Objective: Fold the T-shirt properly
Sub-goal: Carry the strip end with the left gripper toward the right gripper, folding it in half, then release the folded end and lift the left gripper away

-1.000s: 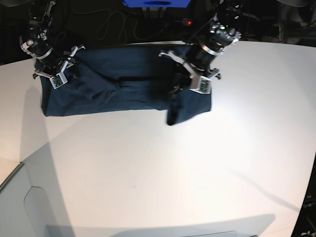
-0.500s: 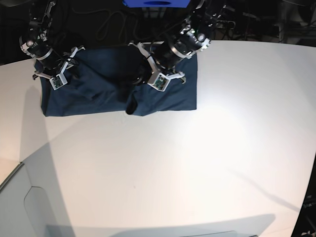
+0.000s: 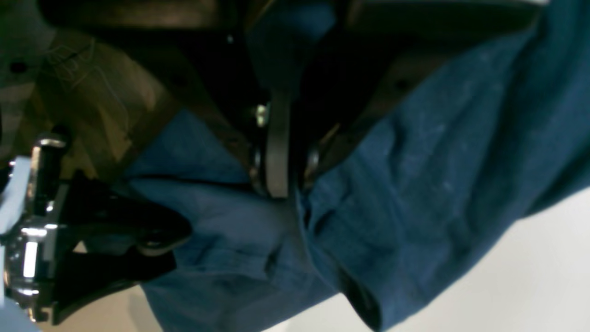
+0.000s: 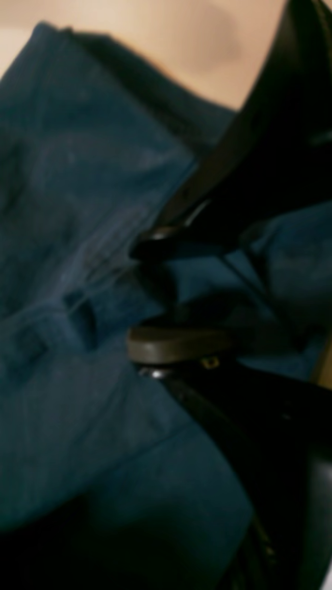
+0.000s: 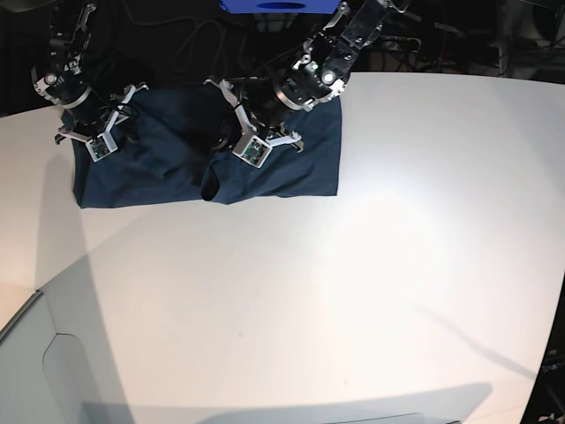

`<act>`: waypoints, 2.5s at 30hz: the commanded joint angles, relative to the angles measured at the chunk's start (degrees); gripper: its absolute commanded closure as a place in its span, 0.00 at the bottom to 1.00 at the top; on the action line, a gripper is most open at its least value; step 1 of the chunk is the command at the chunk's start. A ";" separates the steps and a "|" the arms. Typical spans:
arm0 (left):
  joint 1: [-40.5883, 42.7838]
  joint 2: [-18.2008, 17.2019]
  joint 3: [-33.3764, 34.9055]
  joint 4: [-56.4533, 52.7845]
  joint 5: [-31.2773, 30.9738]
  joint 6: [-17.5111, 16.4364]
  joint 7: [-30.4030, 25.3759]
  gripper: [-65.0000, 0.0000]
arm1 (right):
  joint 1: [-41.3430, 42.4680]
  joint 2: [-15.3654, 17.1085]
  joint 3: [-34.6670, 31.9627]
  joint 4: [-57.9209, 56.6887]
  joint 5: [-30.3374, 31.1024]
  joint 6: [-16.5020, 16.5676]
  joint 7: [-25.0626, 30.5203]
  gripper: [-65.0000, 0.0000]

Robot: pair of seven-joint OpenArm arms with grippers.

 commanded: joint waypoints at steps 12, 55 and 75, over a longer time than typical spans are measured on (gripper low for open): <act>-0.76 1.51 0.39 1.02 -0.95 -0.26 -0.85 0.93 | 0.07 0.64 0.35 1.15 0.77 0.84 1.18 0.66; 2.84 -5.70 -5.85 6.03 -1.04 -0.44 -1.02 0.57 | 6.93 -2.00 13.72 -6.58 0.77 0.84 1.01 0.12; 7.15 -5.88 -46.47 4.27 -16.95 -0.79 -0.94 0.57 | 7.54 0.64 6.68 -18.28 1.12 0.84 1.10 0.53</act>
